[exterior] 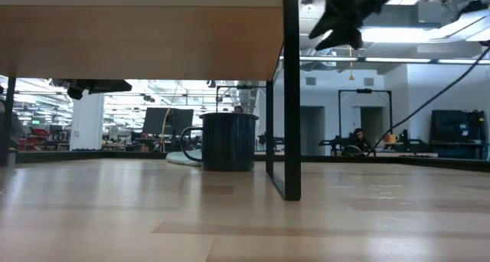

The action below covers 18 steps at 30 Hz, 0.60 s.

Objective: Stack small to large cups/mugs on shelf
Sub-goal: Put the dark blue cup on the shelf

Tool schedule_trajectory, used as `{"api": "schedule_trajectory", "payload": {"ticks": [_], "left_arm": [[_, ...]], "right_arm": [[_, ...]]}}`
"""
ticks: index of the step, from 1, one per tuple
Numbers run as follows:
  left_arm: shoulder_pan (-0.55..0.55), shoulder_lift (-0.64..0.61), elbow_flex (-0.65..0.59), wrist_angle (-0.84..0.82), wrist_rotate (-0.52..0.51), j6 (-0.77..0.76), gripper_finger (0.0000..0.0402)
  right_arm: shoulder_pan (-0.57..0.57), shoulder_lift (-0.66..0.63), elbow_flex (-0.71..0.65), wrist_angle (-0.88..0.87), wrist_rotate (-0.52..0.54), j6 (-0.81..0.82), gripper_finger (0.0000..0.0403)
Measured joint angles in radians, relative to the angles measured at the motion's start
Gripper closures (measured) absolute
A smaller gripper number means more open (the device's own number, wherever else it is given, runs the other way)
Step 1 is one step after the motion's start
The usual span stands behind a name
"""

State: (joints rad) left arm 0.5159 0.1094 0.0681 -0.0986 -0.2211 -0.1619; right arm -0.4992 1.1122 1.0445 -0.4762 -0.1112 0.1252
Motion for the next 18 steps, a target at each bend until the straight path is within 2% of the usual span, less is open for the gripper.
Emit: {"api": "schedule_trajectory", "payload": {"ticks": [8,18], "left_arm": [[0.000,0.000,0.000,0.000,0.000,0.000,0.0401],[0.000,0.000,0.000,0.000,0.000,-0.031,0.0401]], "right_arm": [[-0.001,-0.224,-0.315,0.223,0.004,0.071,0.0154],[-0.001,-0.476,-0.550,0.315,0.008,0.171,0.0154]]}}
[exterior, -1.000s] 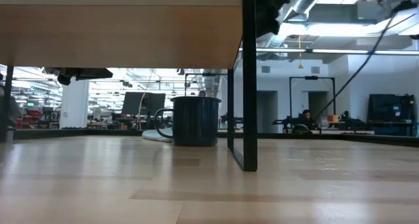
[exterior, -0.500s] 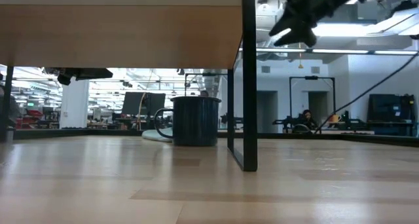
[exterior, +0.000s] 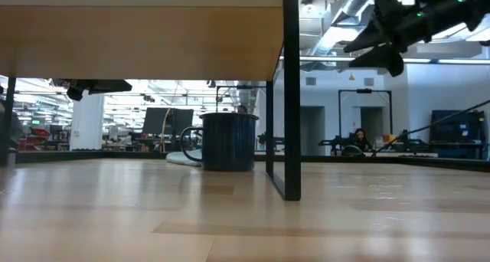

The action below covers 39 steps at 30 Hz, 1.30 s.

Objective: Stack small to large cups/mugs on shelf
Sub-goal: Put the dark blue cup on the shelf

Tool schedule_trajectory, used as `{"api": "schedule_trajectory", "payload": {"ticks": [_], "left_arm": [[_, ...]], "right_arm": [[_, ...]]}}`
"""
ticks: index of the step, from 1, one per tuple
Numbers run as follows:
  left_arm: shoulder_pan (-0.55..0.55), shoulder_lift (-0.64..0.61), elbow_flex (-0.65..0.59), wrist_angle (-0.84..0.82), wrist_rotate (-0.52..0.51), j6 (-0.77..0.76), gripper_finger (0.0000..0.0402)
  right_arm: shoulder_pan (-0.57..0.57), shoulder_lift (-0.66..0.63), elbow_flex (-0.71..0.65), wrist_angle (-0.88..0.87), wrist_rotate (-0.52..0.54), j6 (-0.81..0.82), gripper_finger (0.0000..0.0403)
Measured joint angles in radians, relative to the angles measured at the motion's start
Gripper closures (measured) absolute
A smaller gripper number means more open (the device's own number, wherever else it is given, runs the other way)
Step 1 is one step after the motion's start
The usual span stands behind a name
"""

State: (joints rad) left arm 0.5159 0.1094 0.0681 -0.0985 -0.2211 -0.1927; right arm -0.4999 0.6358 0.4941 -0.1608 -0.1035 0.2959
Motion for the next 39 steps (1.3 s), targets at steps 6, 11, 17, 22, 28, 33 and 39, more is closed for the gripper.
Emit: {"api": "schedule_trajectory", "payload": {"ticks": [6,11,17,22,28,33,39], "left_arm": [[0.000,0.000,0.000,0.041,0.007,-0.027,0.0401],[0.000,0.000,0.000,0.113,0.016,-0.027,0.0401],[0.000,0.000,0.000,0.144,0.016,-0.040,0.0401],[0.000,0.000,0.000,0.143,0.031,-0.038,0.0401],[-0.001,0.000,0.000,0.150,0.248,0.055,0.0394],[0.000,0.000,0.000,0.207,0.190,0.057,0.0374],[0.000,0.000,0.000,0.230,0.067,0.076,0.0358]], "right_arm": [[0.000,-0.133,-0.080,0.109,0.001,0.027,0.0154],[0.000,-0.189,-0.098,0.147,0.031,0.045,0.0154],[0.000,-0.199,-0.098,0.147,0.044,0.045,0.0154],[0.000,-0.198,-0.098,0.147,0.050,0.045,0.0154],[0.000,-0.198,-0.098,0.147,0.054,0.045,0.0154],[0.000,-0.198,-0.098,0.146,0.054,0.045,0.0154],[0.000,-0.198,-0.098,0.135,0.053,0.045,0.0154]]}}
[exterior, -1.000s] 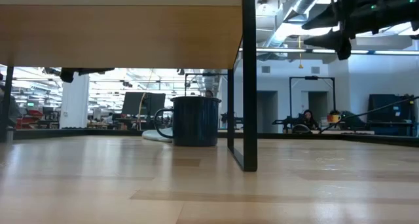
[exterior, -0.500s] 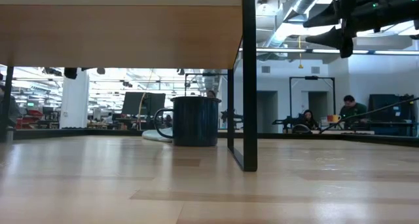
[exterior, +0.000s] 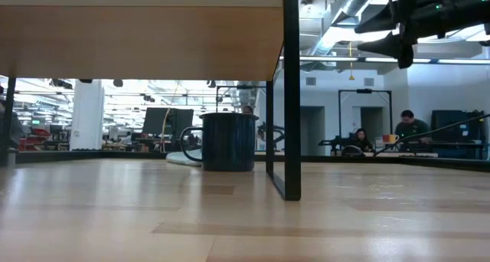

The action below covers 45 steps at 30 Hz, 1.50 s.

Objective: Stack small to large cups/mugs on shelf
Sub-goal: Put the dark blue cup on the shelf

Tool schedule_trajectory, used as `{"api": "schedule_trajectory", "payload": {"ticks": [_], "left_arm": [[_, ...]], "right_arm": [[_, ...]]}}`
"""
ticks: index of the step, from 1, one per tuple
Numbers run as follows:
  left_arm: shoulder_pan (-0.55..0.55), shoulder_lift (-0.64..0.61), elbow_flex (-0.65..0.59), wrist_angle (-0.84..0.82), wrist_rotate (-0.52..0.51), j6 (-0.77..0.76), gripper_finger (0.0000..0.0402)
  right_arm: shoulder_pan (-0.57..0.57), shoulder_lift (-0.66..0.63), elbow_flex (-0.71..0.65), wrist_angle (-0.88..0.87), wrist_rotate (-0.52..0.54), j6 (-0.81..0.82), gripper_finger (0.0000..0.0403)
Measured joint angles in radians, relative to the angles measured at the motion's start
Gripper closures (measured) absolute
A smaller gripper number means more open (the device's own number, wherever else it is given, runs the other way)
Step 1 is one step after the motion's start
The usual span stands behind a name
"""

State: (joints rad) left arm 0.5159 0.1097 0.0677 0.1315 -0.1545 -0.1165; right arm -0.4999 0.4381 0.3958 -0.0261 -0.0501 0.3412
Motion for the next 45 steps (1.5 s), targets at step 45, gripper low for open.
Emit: {"api": "schedule_trajectory", "payload": {"ticks": [45], "left_arm": [[0.000,0.019,0.000,0.114,0.231,-0.220,0.0244]], "right_arm": [[0.000,0.000,0.000,-0.021,0.059,0.000,0.0154]]}}
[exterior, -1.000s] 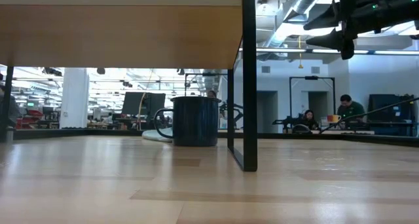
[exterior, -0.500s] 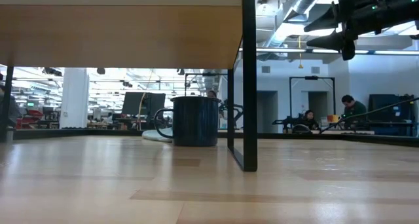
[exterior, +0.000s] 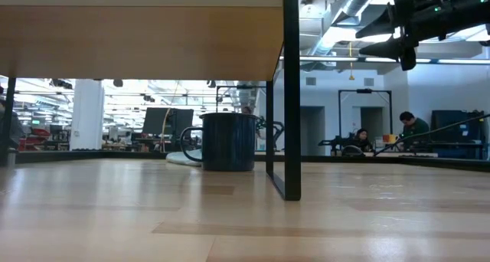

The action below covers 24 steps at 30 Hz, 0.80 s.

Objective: Stack small to large cups/mugs on shelf
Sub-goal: Put the dark blue cup on the shelf

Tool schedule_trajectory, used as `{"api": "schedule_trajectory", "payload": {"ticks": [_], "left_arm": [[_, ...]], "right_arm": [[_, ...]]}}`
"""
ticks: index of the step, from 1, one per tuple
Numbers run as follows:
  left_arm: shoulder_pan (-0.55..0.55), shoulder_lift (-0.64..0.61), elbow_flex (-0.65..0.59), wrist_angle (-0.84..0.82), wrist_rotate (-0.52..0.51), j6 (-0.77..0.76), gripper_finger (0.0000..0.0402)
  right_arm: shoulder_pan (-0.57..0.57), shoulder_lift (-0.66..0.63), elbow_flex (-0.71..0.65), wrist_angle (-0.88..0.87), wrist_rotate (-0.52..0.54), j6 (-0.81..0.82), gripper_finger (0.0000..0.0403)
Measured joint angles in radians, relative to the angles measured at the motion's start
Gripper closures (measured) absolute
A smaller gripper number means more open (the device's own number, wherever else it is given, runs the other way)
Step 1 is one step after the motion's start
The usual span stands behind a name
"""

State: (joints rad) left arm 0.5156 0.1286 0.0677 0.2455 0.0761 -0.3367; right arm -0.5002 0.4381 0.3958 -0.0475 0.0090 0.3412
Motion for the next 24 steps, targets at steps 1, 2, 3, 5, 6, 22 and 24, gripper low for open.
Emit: {"api": "schedule_trajectory", "payload": {"ticks": [1,2,3,5,6,22,24], "left_arm": [[0.000,0.010,0.000,0.000,0.015,0.000,0.0244],[0.000,0.022,0.000,0.000,0.026,0.000,0.0244],[0.000,0.035,0.001,0.000,0.032,0.000,0.0244],[0.000,0.074,0.019,-0.005,0.041,0.011,0.0244],[0.000,0.096,0.035,-0.005,0.044,0.031,0.0244],[0.000,0.586,0.420,-0.260,0.023,0.377,0.0244],[0.000,0.649,0.473,-0.312,0.015,0.381,0.0244]], "right_arm": [[0.000,0.000,0.000,0.000,0.000,0.000,0.0154],[0.000,0.000,0.000,0.000,0.000,0.000,0.0154],[0.000,0.000,0.000,0.000,0.000,0.000,0.0154],[0.000,0.000,0.000,0.001,0.000,0.000,0.0154],[0.000,0.000,0.000,0.002,0.000,0.001,0.0154],[0.000,0.001,0.000,0.003,0.023,0.034,0.0154],[0.000,0.001,0.000,0.003,0.023,0.034,0.0154]]}}
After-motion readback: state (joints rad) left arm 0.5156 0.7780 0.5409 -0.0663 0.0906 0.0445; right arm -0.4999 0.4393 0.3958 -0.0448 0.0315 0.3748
